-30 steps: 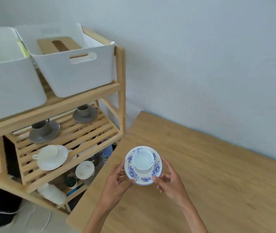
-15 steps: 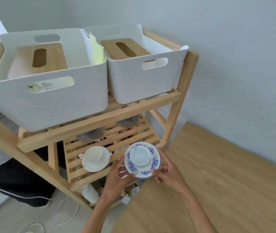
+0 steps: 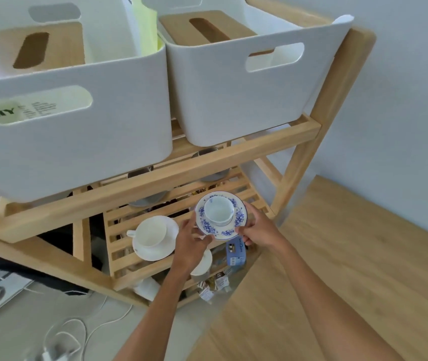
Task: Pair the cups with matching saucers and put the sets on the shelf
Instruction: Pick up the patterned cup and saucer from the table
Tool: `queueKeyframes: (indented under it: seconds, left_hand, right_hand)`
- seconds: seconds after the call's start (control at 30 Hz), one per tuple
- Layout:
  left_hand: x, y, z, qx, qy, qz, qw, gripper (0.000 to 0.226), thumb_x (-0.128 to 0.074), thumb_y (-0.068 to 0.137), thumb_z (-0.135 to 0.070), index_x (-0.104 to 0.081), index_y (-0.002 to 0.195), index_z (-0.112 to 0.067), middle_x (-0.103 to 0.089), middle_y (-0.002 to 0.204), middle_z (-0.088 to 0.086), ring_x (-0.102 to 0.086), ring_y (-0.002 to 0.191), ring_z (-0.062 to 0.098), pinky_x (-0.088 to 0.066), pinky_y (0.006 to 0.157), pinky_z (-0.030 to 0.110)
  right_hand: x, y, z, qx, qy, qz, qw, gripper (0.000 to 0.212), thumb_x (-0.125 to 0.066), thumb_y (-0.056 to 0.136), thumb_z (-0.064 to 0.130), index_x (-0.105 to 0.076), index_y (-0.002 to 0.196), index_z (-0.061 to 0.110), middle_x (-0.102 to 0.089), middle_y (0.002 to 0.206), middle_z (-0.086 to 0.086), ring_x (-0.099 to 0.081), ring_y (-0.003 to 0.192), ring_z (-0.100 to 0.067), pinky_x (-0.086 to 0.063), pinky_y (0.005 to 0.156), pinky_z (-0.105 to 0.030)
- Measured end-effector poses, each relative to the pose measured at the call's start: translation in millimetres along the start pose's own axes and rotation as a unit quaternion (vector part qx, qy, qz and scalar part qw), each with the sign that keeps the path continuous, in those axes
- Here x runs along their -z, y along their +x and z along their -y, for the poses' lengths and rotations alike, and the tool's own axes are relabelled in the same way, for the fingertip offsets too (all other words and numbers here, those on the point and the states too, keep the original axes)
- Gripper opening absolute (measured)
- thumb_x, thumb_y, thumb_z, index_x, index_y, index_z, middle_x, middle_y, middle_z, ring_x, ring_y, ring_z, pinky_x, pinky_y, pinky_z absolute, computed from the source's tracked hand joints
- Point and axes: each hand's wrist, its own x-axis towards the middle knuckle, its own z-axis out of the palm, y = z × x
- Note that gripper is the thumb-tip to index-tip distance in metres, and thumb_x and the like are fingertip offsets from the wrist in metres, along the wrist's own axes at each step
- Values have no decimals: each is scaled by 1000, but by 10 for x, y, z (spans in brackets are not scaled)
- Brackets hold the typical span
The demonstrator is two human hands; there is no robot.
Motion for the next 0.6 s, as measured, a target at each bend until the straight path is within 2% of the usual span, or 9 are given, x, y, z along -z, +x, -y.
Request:
queueKeyframes:
  seconds: [0.07,0.17,0.27,0.33,0.4,0.43,0.47,0.5,0.6]
  left_hand:
    - [-46,103,19,1,17,0,1000,71,-76,83,-15,-42,145,-27,-46,122,1,-60,84,3,-46,60,4]
    - [-100,221,57,7,30,13,999,61,-76,83,-14,-48,135,-30,-46,120,1,-58,81,3,-44,60,7]
    - [-141,327,118,19,45,29,998,63,-76,83,-13,-49,138,-26,-46,123,3,-58,82,3,-46,56,5]
    - [-142,386,130,23,45,30,998,64,-76,83,-12,-48,140,-24,-43,126,3,-59,82,3,-47,57,5]
    - [-126,446,137,27,50,33,998,67,-78,83,-15,-47,142,-24,-44,129,3,-60,85,4,-56,69,16]
    - [-118,470,139,28,52,37,998,70,-79,82,-17,-46,143,-25,-44,128,5,-60,89,6,-59,78,29]
    - [-114,496,140,29,59,42,997,72,-79,81,-17,-44,144,-25,-44,127,5,-59,92,11,-58,86,40]
    - [-110,510,125,30,67,47,996,75,-79,81,-16,-42,146,-24,-43,125,4,-58,97,17,-55,91,45]
    - [-125,563,121,36,70,50,996,80,-79,82,-16,-36,149,-21,-40,125,2,-55,110,23,-50,99,41]
  right_hand:
    - [8,118,-17,2,-14,-3,1000,87,-74,92,9,-26,157,39,-75,92,-5,-68,68,-18,-62,66,-38]
    - [48,245,-40,7,-46,10,999,85,-73,92,9,-27,157,39,-75,94,-6,-67,66,-20,-61,64,-37]
    - [76,308,-29,24,-78,32,996,82,-71,94,8,-27,157,37,-74,102,-5,-65,65,-20,-58,59,-34]
    - [84,347,-25,33,-86,36,995,80,-71,93,8,-29,156,36,-72,97,1,-63,67,-21,-55,57,-34]
    - [98,400,-37,38,-82,36,995,78,-72,93,9,-31,154,34,-68,92,6,-62,67,-20,-52,53,-32]
    - [110,419,-40,42,-82,36,995,77,-73,92,11,-32,153,34,-66,92,9,-61,66,-17,-50,51,-29]
    - [124,432,-39,48,-87,39,994,76,-74,91,12,-33,152,33,-65,93,11,-60,64,-11,-48,49,-25]
    - [137,450,-45,54,-93,45,993,77,-75,90,12,-34,151,32,-64,95,12,-59,63,-2,-47,46,-19]
    - [172,491,-76,70,-100,61,991,81,-78,87,7,-34,152,28,-61,94,16,-57,54,18,-43,43,-7]
